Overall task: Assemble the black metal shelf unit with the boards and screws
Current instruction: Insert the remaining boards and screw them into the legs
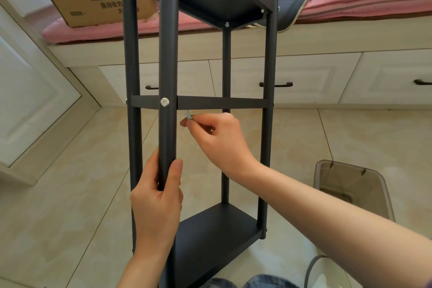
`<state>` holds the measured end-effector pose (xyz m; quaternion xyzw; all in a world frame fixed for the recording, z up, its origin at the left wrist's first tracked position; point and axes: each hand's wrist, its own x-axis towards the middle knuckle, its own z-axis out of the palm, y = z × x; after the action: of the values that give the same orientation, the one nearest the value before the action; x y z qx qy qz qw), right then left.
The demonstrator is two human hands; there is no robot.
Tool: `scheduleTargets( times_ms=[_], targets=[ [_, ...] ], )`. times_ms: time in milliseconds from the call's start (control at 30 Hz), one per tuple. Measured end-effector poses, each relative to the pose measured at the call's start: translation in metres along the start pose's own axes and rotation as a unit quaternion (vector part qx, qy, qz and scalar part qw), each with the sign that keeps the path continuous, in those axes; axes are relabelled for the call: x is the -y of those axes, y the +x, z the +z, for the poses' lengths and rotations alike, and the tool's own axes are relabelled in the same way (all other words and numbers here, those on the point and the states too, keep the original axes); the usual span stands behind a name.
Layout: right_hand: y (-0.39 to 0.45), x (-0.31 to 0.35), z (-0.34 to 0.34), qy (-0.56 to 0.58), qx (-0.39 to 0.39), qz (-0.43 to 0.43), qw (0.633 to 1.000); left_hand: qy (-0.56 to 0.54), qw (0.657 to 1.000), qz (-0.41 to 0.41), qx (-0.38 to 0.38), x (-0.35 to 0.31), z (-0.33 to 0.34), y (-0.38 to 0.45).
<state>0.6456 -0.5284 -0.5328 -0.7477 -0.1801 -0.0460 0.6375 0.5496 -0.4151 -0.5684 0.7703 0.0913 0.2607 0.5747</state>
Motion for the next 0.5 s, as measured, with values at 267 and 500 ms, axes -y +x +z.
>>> scheduleTargets(
  times_ms=[267, 500],
  targets=[
    [0.001, -0.005, 0.008, -0.007, -0.02, -0.009, 1.0, 0.007, 1.0, 0.007, -0.001, 0.001, -0.001, 0.0],
    [0.003, -0.014, 0.025, 0.008, -0.062, -0.023, 0.998, 0.002, 1.0, 0.013, 0.0, 0.001, -0.004, 0.001]
  ],
)
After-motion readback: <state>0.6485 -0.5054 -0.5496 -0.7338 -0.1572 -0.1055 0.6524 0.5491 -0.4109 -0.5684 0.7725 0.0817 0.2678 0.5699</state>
